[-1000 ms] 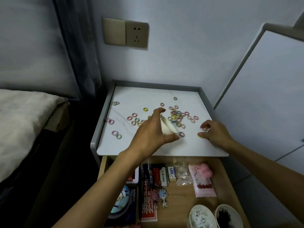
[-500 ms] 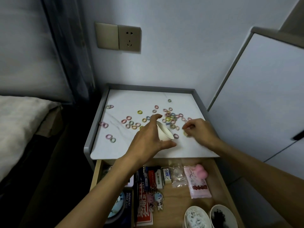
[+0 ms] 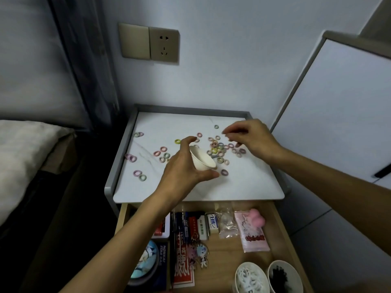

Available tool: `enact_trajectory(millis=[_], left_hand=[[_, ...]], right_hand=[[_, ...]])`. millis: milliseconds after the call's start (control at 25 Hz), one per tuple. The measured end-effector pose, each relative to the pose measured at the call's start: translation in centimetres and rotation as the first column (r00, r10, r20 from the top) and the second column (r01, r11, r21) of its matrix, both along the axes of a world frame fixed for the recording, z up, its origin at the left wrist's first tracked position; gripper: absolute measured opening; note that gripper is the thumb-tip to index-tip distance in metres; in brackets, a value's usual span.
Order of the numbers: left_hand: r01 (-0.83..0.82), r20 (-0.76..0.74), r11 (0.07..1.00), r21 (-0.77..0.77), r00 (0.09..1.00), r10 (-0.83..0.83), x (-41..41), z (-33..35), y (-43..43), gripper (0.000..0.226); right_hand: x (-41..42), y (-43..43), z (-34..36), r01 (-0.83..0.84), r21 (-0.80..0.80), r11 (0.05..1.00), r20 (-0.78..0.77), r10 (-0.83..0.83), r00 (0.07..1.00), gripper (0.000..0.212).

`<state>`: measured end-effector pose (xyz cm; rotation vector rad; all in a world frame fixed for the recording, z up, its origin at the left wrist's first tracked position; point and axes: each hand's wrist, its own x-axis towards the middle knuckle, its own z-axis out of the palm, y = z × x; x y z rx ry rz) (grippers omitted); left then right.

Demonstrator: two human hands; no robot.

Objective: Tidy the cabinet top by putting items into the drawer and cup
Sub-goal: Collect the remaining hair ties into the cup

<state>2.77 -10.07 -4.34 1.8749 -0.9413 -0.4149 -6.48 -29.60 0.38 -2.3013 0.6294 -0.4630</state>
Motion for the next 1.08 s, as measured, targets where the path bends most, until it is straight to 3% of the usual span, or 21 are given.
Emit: enact_trajectory(millis=[120,240,360,560,760,960,1080], left_hand=[[-0.023,-0.017,0.999,-0.04,1.0,0.022,0.4,0.3,0.0,0.096],[-0.024,-0.023,0.998,-0.053,0.999,0.023,0.9,0.4,-0.2,0.096],[-0.018,-0.015,0.999,-0.044,1.0,0.018,1.1,0.3,-0.2,0.096],[-0.02,-0.001,0.999,-0.049,1.0,0.02,1.0,0.2,-0.7,0.094],[-0.014,0.026,0.999,-0.029,1.0,0.014,1.0,0.1,-0.6,0.092],[-0.013,0.056,1.0,-0.01,0.998,0.014,0.5,-0.1,-0.5,0.096],[-0.004,0.073,1.0,0.008,0.997,0.004,0.3,0.0,-0.4,0.096]], right_hand=[[0.0,-5.5,-3.9,0.253,-0.136,0.958,-0.298,-0.283,0.912,0.038],[0.1,-7.6,-6.5,0.262,-0.149,0.954,-0.507,-0.301,0.808,0.056],[1.1,-7.4,-8.8,0.271,-0.16,0.949,-0.425,-0.314,0.849,0.054],[2.3,-6.0,-9.5,0.184,-0.228,0.956,-0.299,-0.248,0.921,0.024],[2.1,-5.0,-8.9,0.132,-0.228,0.965,-0.321,-0.202,0.925,0.011],[2.2,-5.1,-8.0,0.077,-0.216,0.973,-0.495,-0.178,0.85,0.014],[1.9,-4.4,-7.8,0.118,-0.243,0.963,-0.514,-0.231,0.826,0.011]])
